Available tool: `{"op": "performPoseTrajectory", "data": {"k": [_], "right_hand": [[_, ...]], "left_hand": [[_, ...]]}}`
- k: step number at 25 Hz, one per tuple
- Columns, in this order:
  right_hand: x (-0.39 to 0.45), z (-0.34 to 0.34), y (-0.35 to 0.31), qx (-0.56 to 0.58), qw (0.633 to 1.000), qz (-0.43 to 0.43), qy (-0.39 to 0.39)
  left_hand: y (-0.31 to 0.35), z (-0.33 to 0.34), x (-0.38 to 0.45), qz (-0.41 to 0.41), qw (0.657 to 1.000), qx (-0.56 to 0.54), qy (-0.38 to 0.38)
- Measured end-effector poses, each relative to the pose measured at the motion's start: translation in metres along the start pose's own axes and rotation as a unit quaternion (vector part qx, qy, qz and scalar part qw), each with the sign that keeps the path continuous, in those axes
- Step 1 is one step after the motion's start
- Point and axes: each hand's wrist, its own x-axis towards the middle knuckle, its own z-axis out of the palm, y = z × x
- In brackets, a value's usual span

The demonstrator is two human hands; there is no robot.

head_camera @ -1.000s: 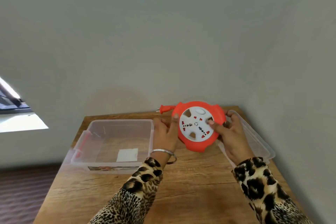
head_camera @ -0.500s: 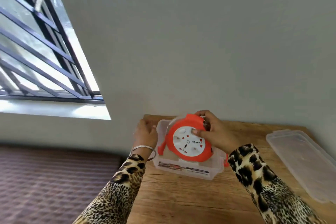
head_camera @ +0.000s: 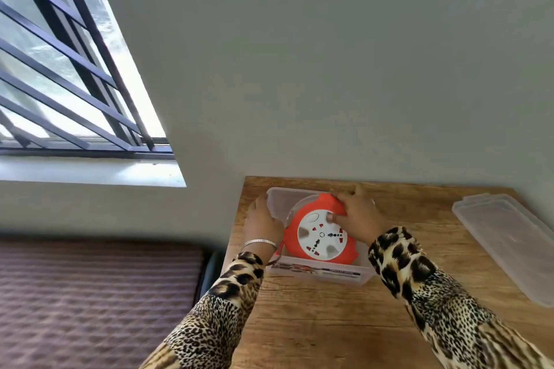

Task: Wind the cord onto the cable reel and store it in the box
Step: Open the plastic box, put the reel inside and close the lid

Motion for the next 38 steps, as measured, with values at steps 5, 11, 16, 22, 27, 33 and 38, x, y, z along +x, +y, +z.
{"op": "performPoseTrajectory", "data": {"k": [5, 11, 16, 22, 27, 33, 38], "right_hand": [[-0.013, 0.015, -0.005, -0.083, 0.991, -0.028, 0.106], [-0.022, 0.008, 0.007, -0.015, 0.990, -0.053, 0.130], [-0.045, -0.016, 0.067, 0.025, 0.968, 0.033, 0.246], [-0.085, -0.045, 0.175, -0.083, 0.952, 0.232, 0.180], [-0.112, -0.066, 0.241, -0.133, 0.933, 0.321, 0.096], [-0.126, -0.064, 0.274, -0.193, 0.943, 0.257, 0.084], [-0.123, -0.097, 0.240, -0.135, 0.947, 0.182, 0.229]], "left_hand": [[0.000, 0.008, -0.003, 0.008, 0.999, 0.032, -0.007], [0.012, 0.019, -0.004, -0.017, 0.989, 0.146, -0.001], [0.073, 0.044, -0.016, 0.228, 0.964, 0.128, 0.044], [0.137, 0.132, -0.062, 0.383, 0.908, 0.162, -0.039], [0.157, 0.196, -0.085, 0.414, 0.877, 0.201, -0.137], [0.167, 0.239, -0.092, 0.388, 0.873, 0.239, -0.175], [0.177, 0.247, -0.084, 0.314, 0.929, 0.129, -0.144]]}}
